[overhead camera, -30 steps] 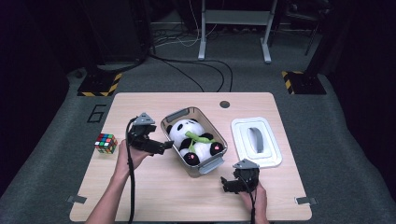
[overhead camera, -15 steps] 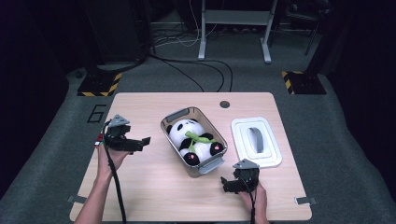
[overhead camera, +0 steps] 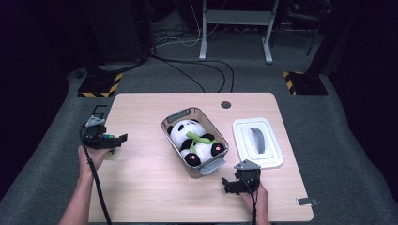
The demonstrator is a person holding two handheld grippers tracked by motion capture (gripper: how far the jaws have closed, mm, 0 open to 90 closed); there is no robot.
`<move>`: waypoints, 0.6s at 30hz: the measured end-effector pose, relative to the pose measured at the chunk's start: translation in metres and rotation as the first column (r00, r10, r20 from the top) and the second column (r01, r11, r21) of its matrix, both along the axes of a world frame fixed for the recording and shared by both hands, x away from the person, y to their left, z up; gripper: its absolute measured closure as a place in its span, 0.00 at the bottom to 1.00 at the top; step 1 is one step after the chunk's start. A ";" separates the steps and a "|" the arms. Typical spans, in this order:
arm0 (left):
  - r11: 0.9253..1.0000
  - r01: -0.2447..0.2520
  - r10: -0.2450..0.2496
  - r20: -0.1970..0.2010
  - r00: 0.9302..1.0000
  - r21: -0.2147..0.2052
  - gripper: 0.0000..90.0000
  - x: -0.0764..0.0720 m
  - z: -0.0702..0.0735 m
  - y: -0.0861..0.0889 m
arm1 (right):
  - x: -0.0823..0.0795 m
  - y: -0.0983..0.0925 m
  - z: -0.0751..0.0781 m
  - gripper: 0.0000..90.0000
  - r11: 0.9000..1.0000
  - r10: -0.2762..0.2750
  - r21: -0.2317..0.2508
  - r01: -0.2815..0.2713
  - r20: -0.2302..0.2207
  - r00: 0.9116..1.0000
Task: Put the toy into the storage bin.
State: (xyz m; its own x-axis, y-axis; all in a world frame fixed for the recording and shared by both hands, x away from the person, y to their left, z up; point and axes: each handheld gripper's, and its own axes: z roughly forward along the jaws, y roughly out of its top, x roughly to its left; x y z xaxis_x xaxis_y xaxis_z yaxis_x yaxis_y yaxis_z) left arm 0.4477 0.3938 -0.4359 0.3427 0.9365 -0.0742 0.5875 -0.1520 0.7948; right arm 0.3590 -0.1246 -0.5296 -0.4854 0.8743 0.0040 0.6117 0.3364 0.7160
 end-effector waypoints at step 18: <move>0.995 -0.098 0.098 -0.100 0.990 0.006 0.00 0.019 -0.048 0.038 | 0.000 0.000 0.000 0.01 1.000 0.001 0.000 -0.001 0.000 1.000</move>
